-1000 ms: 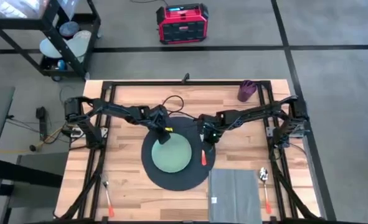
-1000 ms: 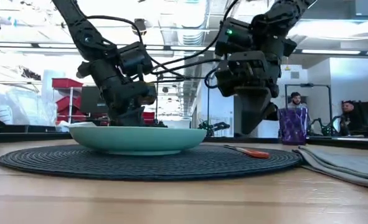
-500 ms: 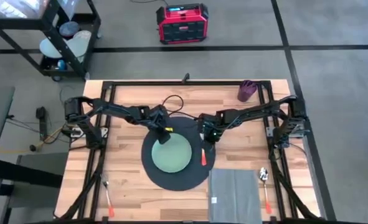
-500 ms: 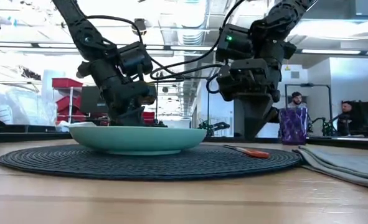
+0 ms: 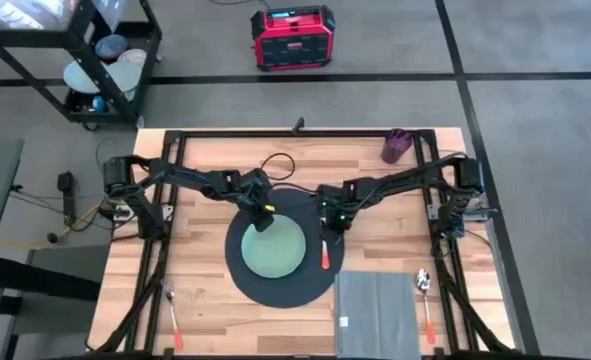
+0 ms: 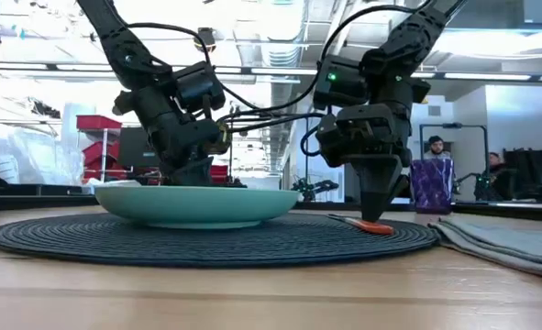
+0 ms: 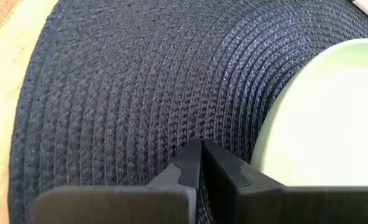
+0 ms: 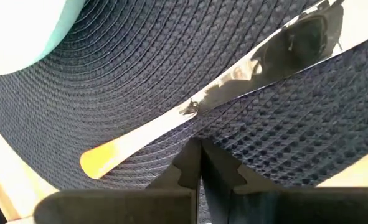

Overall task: Set table place
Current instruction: Put the orange knife on the blue placemat to the right of the green plate

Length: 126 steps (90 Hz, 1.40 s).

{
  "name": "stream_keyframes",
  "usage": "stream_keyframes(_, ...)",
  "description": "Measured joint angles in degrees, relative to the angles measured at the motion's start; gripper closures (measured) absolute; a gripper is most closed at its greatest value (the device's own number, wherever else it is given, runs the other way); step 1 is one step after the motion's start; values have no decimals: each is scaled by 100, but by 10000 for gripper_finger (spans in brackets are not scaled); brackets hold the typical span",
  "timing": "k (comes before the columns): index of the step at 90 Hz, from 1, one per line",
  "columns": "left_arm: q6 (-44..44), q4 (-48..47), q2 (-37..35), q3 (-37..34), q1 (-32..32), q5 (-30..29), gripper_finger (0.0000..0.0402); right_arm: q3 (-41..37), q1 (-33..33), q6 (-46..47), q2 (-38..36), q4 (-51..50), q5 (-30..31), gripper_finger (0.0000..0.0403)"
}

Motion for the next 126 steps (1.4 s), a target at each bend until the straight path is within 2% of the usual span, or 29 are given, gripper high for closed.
stream_keyframes(30,-26,20,0,0,0,0,401,319,-7,-90,-6,-135,-100,403)
stream_keyframes(113,-4,22,-2,0,0,-7,401,312,-103,-344,7,-253,120,403)
stream_keyframes(126,-4,25,-2,0,0,-7,401,103,-103,-165,10,-58,139,403)
